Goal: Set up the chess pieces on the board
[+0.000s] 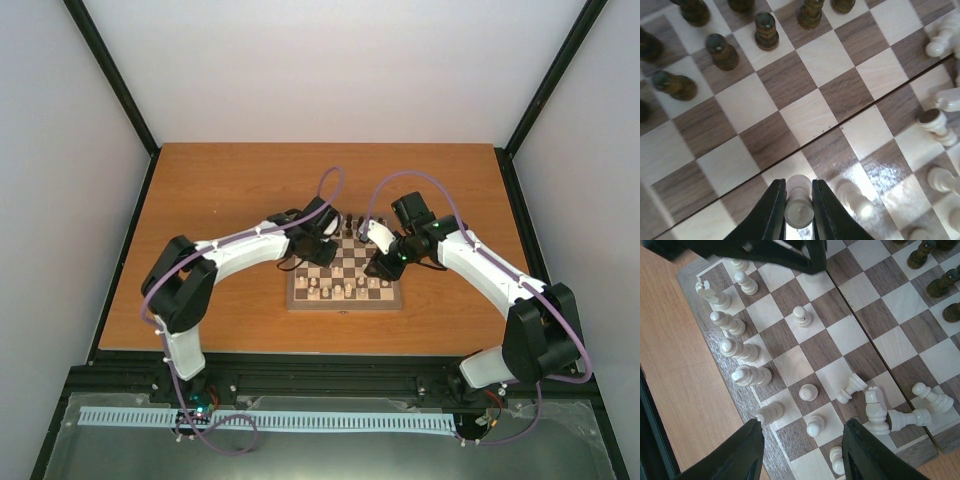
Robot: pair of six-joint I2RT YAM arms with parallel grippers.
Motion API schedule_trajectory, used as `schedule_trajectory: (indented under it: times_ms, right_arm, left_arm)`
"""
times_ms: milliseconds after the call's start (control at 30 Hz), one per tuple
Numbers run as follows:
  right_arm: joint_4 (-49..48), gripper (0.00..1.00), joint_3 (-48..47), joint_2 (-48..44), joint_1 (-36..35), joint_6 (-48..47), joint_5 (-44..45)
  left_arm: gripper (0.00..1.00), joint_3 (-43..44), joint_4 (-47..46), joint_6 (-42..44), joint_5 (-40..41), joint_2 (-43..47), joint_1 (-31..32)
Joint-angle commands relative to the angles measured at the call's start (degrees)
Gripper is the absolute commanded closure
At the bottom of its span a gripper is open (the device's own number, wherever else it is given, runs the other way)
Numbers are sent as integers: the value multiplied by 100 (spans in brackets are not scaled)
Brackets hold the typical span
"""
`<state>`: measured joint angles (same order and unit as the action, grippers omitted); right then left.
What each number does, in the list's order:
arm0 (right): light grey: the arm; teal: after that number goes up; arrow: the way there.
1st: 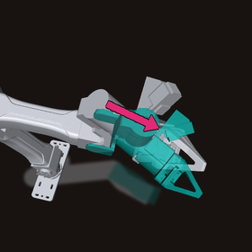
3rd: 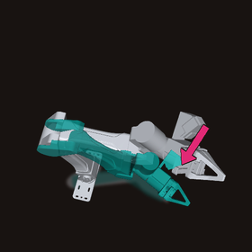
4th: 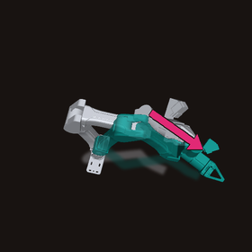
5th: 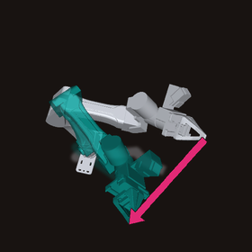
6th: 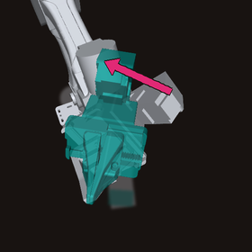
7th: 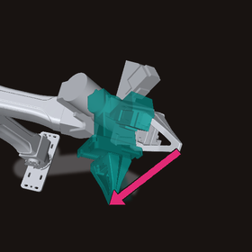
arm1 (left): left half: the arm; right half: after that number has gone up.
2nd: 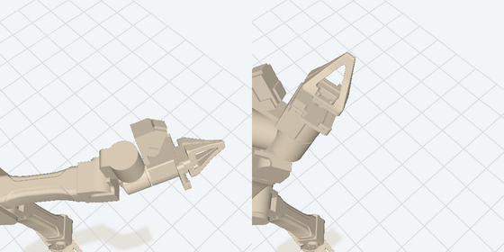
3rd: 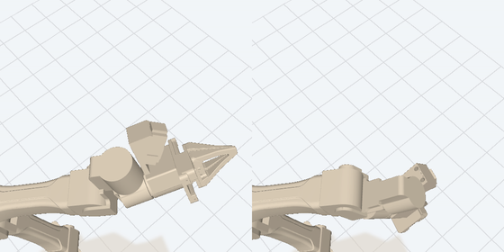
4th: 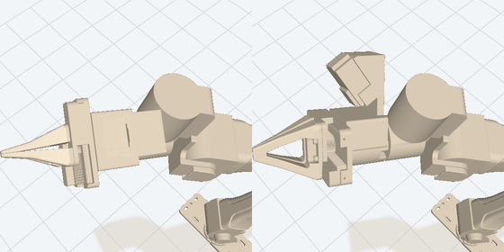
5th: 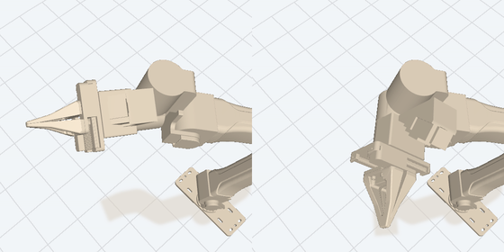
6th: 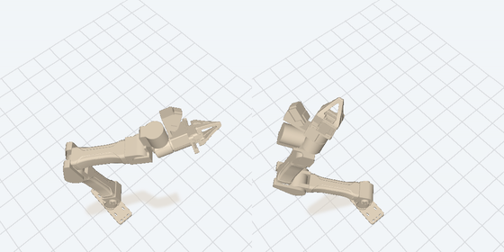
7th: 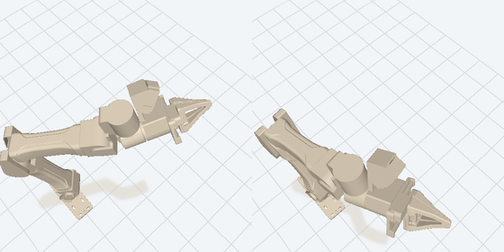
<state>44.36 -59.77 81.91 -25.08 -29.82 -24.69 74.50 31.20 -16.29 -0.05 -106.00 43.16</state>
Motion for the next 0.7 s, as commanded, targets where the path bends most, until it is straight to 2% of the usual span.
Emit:
schedule_trajectory:
  times_ms: [0, 333, 667]
  right_arm:
    - [20, 55, 45, -53, 64, -109, -80]
    - [24, 55, 36, -20, 65, -163, -114]
    - [29, 55, 36, -23, 65, -138, -86]
  left_arm:
    - [85, -230, 131, -115, 252, 871, 26]
    - [85, -1441, 797, -520, 90, 2402, 21]
    - [85, -2027, 615, -571, -313, 2378, 26]
